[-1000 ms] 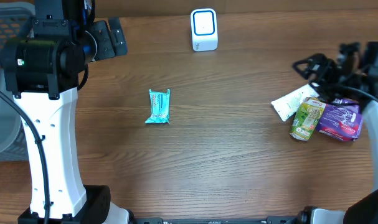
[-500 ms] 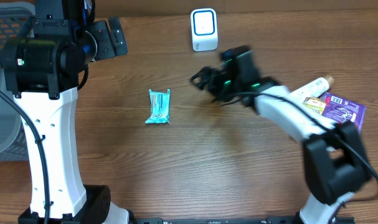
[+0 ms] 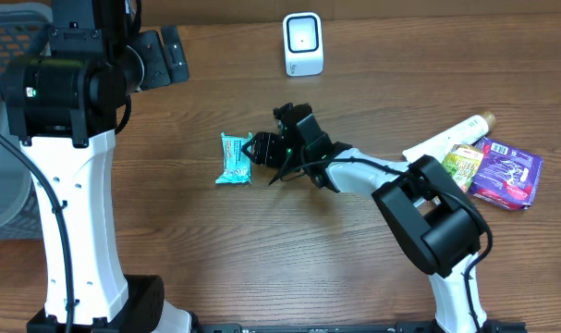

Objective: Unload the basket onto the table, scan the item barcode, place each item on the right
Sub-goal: 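Move right gripper left to the mint-green wipes pack, then grasp mint-green wipes pack with the right gripper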

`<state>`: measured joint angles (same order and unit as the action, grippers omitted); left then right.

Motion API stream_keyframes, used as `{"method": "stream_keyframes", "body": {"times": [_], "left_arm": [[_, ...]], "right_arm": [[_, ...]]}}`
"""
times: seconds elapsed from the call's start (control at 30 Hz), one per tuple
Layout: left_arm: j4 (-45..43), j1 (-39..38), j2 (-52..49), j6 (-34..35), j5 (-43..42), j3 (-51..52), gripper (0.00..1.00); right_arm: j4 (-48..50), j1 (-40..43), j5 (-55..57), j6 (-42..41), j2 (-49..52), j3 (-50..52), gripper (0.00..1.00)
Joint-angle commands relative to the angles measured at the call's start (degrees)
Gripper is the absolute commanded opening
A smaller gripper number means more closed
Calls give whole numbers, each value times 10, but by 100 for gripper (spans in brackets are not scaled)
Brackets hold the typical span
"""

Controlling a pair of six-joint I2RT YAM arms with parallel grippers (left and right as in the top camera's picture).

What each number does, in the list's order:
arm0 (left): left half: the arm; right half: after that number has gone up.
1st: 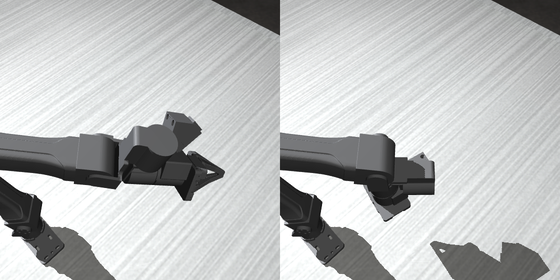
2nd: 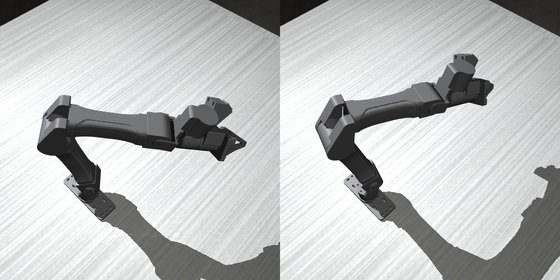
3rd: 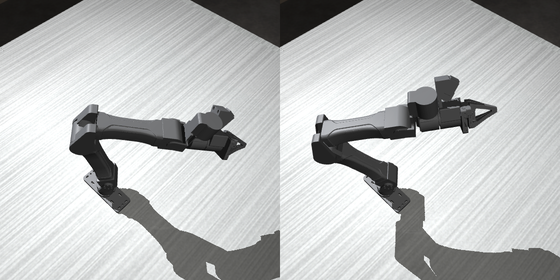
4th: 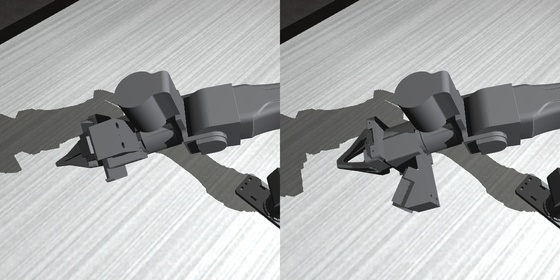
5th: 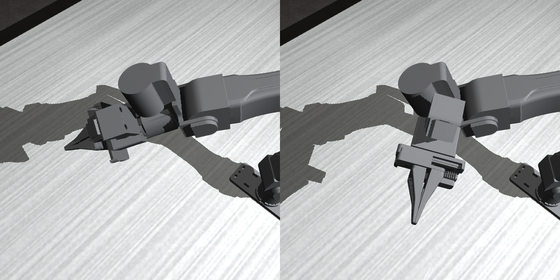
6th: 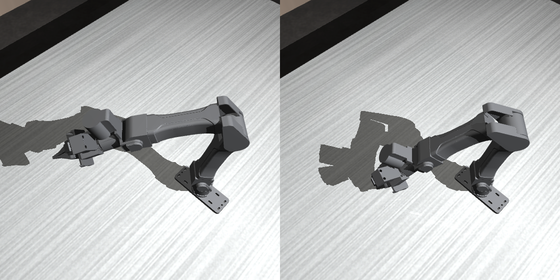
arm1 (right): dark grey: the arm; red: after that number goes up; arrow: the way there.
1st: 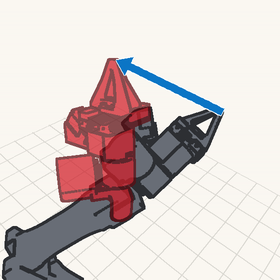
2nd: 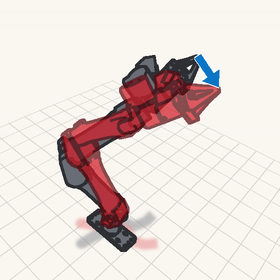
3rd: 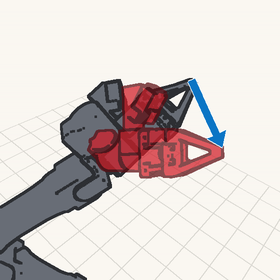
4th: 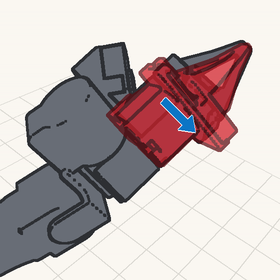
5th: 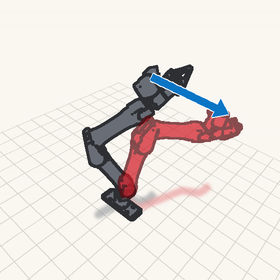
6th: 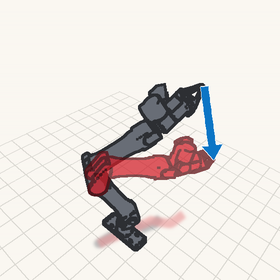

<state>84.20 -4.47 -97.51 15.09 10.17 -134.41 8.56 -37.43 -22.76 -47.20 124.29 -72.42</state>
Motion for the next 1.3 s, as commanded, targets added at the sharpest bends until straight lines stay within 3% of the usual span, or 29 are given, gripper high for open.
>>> {"method": "stream_keyframes", "body": {"times": [0.0,0.27,0.47,0.7,1.0,1.03,1.07,1.1,1.2,1.27], "left_arm": [[-2,0,-3,8,7,-7,100],[-2,0,-3,8,7,-7,100],[-2,0,-3,8,7,-7,100],[-2,0,-3,8,7,-7,100],[-2,0,-3,8,7,-7,100],[-2,0,-3,8,7,-7,99],[-2,0,-3,8,7,-7,100],[-2,0,-3,8,7,-7,100],[-2,0,-3,8,7,-7,100],[-2,0,-3,8,7,-7,100]], "right_arm": [[18,-15,31,-10,17,-5,54],[33,-27,86,-73,31,-5,36],[-2,-30,98,-73,31,-5,4],[-86,-6,50,-25,-25,-9,4],[-320,0,227,163,-168,-26,4],[-325,0,220,164,-170,-26,17],[-321,0,205,163,-169,-26,41],[-311,0,189,160,-165,-26,56],[-257,-3,147,130,-145,-26,81],[-219,-6,150,92,-124,-26,88]]}}
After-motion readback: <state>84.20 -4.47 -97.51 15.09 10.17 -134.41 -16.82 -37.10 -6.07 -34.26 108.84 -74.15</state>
